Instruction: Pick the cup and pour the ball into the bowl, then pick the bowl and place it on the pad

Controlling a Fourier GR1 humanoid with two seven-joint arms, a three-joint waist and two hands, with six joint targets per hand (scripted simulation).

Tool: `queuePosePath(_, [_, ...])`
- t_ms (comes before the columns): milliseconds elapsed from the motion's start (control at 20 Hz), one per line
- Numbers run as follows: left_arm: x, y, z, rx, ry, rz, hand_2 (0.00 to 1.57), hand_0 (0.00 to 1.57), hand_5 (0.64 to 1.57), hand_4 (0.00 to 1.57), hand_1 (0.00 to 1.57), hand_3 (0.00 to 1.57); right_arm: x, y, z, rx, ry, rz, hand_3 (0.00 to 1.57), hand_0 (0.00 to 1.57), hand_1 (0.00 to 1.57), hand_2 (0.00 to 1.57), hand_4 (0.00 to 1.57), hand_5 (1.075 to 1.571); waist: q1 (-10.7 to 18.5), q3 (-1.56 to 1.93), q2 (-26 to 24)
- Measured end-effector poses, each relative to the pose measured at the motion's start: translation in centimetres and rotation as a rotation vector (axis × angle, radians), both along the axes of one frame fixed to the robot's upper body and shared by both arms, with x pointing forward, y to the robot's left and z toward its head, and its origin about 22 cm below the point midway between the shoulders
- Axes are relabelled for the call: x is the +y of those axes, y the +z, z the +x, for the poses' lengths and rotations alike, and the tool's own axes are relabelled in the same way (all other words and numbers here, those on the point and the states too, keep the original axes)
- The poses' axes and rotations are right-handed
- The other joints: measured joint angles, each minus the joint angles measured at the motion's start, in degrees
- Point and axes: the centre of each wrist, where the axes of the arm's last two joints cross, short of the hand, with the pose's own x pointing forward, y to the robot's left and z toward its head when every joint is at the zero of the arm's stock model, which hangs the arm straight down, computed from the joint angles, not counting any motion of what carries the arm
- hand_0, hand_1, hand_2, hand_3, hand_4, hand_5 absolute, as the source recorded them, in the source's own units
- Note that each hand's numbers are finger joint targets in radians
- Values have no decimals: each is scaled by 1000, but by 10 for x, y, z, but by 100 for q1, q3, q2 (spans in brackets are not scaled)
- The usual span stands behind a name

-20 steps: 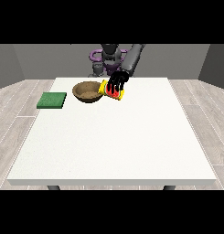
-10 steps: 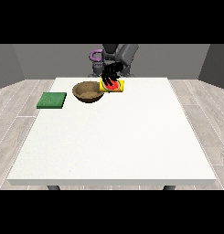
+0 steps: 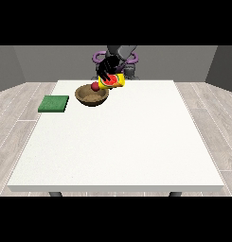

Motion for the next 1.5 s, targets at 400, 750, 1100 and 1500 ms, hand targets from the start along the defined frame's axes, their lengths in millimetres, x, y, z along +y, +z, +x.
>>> queuePosePath(400, [61,3,8,66,148,-578,1571,1259,1569,747,1259,1571,-23,-14,-24,38,-22,0,0,0,0,0,377,1566,111,-21,-178])
queuePosePath(750, [134,-23,-14,25,196,-1004,1571,1554,1549,1311,1554,1571,-13,-8,-39,-18,-4,-7,0,0,0,0,397,1566,152,-46,195])
queuePosePath(1100, [146,-32,-36,21,121,-1456,1571,1371,1571,993,1371,1571,-3,-2,-49,-62,-12,3,0,0,0,0,459,1564,323,-94,484])
queuePosePath(1500, [162,-6,-32,120,-185,-2064,0,180,1562,0,180,0,17,-1,-50,-74,-33,26,0,0,0,0,488,1566,792,-88,910])
